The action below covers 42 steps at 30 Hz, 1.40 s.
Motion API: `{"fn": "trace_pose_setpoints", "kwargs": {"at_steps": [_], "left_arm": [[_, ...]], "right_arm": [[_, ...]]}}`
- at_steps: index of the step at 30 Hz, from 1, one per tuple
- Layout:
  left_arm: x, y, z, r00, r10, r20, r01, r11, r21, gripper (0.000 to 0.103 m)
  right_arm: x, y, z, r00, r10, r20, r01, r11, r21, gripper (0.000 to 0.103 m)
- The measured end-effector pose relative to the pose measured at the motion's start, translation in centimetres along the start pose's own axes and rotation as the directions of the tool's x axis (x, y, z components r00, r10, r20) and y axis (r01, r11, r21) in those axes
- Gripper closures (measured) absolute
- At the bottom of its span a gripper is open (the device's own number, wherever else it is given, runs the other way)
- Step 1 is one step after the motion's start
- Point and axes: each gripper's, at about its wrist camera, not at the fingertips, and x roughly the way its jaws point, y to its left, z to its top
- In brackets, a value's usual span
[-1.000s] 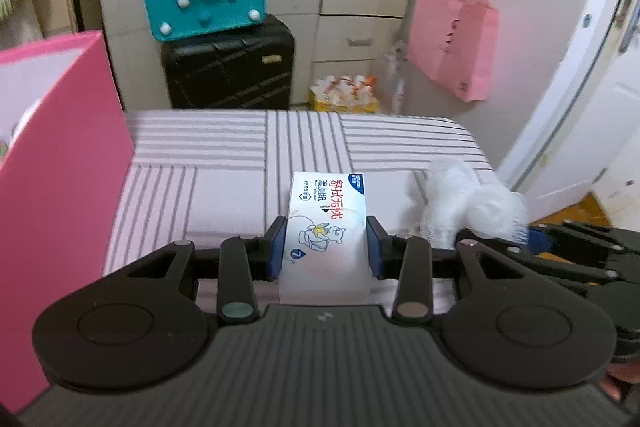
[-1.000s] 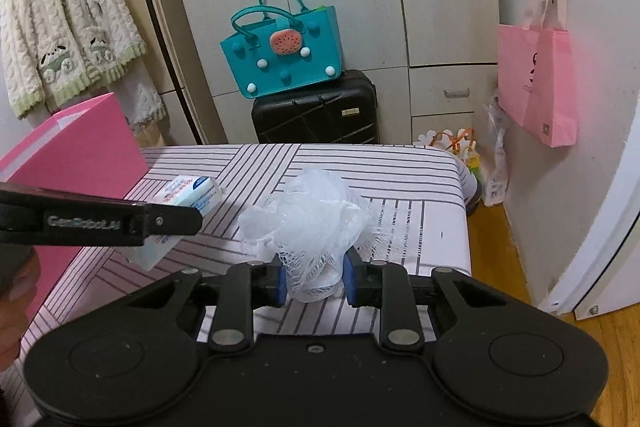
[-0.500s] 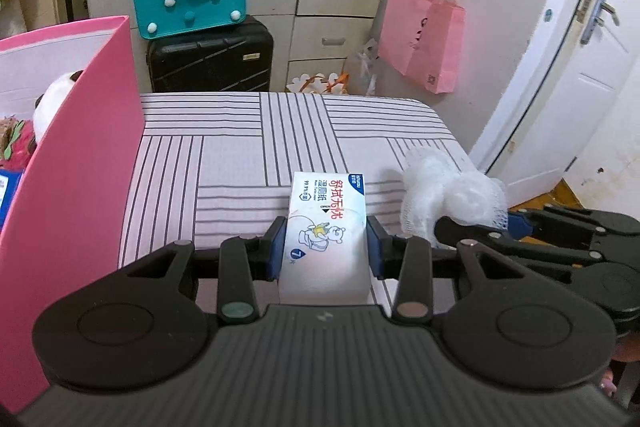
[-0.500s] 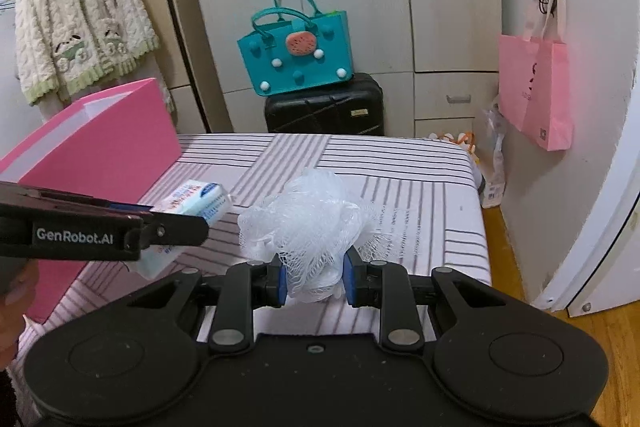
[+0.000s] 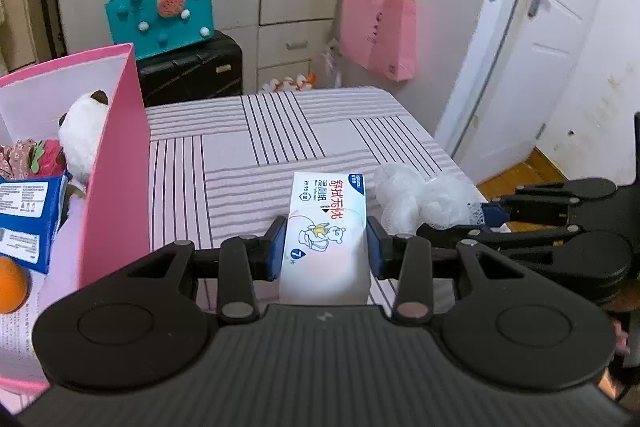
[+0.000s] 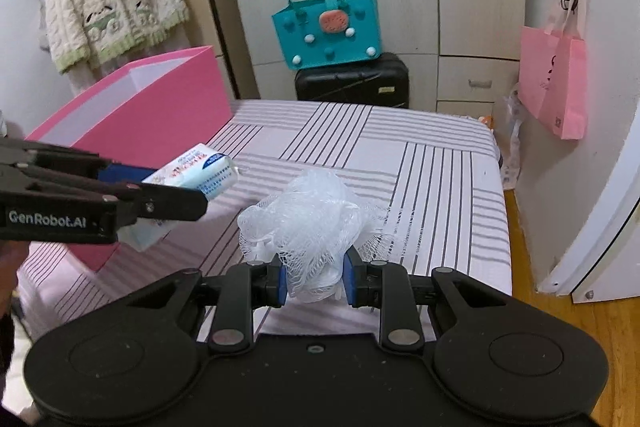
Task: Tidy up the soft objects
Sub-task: 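Lift and carry the tissue pack and bath puff over the pink box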
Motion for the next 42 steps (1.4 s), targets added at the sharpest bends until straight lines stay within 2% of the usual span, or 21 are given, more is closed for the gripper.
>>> {"fn": "trace_pose_setpoints", "kwargs": {"at_steps": [4,10,15,21,25,27,31,35,38,42], "left_arm": [[-1.3,0.5,0.0,0.998,-0.033,-0.045,0.034,0.999,0.017,0.064],[-3.2,0.3,-0.5,0.994,0.002,-0.105,0.008,0.995,0.103,0.064],[-4.5,1.2,-0.9,0.981,-0.040,-0.189,0.058,0.994,0.094,0.064],[-6.9,1.5,-1.9,0.978,-0.034,-0.208,0.058,0.992,0.112,0.064],[-8.2,2.2,-2.4,0.958,-0.085,-0.275,0.110,0.991,0.075,0.064],[-9.1,2.6,-2.6,0.953,-0.085,-0.290,0.110,0.991,0.073,0.064],[-11.6,3.3,-2.8,0.955,-0.069,-0.287,0.094,0.993,0.074,0.064],[-14.2,3.9,-2.6,0.963,-0.056,-0.263,0.084,0.992,0.096,0.064],[-16.0,4.6,-2.5,0.971,-0.031,-0.236,0.059,0.992,0.114,0.064],[-18.3,5.8,-1.7,0.979,-0.055,-0.195,0.079,0.990,0.118,0.064]], "right_arm": [[-1.5,0.4,-0.3,0.998,0.037,-0.043,-0.038,0.999,-0.020,0.073],[-3.3,1.2,-0.3,0.987,0.136,-0.086,-0.139,0.990,-0.030,0.073],[-4.2,2.7,-0.5,0.975,0.187,-0.123,-0.195,0.979,-0.058,0.073],[-5.6,4.7,-0.3,0.961,0.232,-0.151,-0.246,0.966,-0.082,0.073],[-6.9,5.7,0.4,0.938,0.298,-0.176,-0.314,0.947,-0.066,0.073],[-7.5,6.5,0.8,0.930,0.313,-0.193,-0.332,0.941,-0.073,0.072],[-8.1,8.2,1.3,0.906,0.355,-0.231,-0.382,0.920,-0.086,0.072],[-8.4,10.0,1.8,0.870,0.434,-0.236,-0.462,0.884,-0.075,0.072],[-8.5,11.7,2.8,0.869,0.443,-0.221,-0.472,0.876,-0.100,0.072],[-8.2,13.4,4.7,0.869,0.455,-0.193,-0.483,0.864,-0.140,0.072]]}}
